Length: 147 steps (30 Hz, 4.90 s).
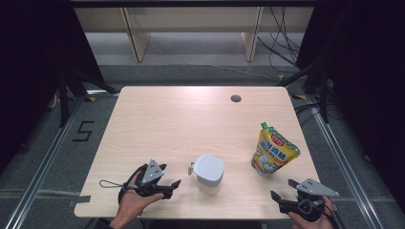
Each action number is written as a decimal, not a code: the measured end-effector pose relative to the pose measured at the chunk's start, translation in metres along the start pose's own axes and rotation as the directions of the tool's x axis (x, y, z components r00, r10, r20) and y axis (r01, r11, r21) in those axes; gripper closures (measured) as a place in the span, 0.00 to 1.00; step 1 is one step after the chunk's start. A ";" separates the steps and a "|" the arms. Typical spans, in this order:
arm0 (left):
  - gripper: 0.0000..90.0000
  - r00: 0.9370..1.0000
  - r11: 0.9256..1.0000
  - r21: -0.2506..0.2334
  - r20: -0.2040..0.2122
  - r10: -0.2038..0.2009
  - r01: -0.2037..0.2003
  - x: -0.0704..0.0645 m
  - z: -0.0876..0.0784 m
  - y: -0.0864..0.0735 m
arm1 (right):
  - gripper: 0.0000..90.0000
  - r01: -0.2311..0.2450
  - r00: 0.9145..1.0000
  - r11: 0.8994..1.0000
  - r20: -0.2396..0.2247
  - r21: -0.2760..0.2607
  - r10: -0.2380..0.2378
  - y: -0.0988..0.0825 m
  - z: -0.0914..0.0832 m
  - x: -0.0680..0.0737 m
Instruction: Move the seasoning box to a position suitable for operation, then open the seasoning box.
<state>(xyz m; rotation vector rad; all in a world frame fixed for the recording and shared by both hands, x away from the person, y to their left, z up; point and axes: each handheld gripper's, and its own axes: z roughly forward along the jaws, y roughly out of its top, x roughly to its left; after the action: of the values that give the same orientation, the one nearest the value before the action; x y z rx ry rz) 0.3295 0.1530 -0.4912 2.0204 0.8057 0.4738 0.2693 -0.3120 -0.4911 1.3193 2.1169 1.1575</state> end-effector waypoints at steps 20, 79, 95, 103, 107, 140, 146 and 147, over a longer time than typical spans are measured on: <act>0.46 0.990 0.993 0.027 0.078 0.116 -0.118 -0.005 0.028 0.028 | 0.23 0.019 1.000 1.000 0.004 0.000 -0.019 0.000 0.000 -0.002; 0.76 0.977 0.990 0.039 0.172 0.125 -0.133 -0.029 0.006 0.019 | 0.23 -0.019 1.000 1.000 0.009 0.006 0.019 -0.001 -0.002 -0.002; 0.76 0.967 0.988 0.031 0.209 0.142 -0.152 -0.041 0.012 0.023 | 0.23 -0.019 1.000 1.000 0.007 0.006 0.019 -0.001 -0.002 -0.002; 0.76 0.968 0.989 0.025 0.209 0.138 -0.146 -0.045 0.014 0.024 | 0.23 -0.021 1.000 1.000 0.008 0.007 0.021 -0.001 -0.002 -0.002; 0.76 0.967 0.990 0.025 0.219 0.130 -0.138 -0.045 0.016 0.026 | 0.23 -0.021 1.000 1.000 0.007 0.008 0.021 -0.001 -0.001 -0.002; 0.62 0.967 0.994 -0.034 0.234 0.105 -0.100 -0.043 -0.011 0.042 | 0.22 0.008 1.000 1.000 -0.005 -0.004 -0.008 0.000 0.002 -0.006; 0.79 0.970 0.993 -0.057 0.215 0.117 -0.107 -0.046 -0.018 0.051 | 0.22 0.011 1.000 1.000 0.000 -0.006 -0.011 0.000 0.003 -0.007; 0.82 0.970 0.993 -0.057 0.215 0.117 -0.107 -0.046 -0.018 0.051 | 0.22 0.011 1.000 1.000 0.000 -0.006 -0.011 0.000 0.003 -0.007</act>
<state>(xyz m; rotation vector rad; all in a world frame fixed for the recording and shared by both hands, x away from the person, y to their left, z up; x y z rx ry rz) 0.3042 0.1118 -0.4396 2.0409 0.5448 0.3226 0.2747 -0.3170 -0.4935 1.3030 2.1161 1.1584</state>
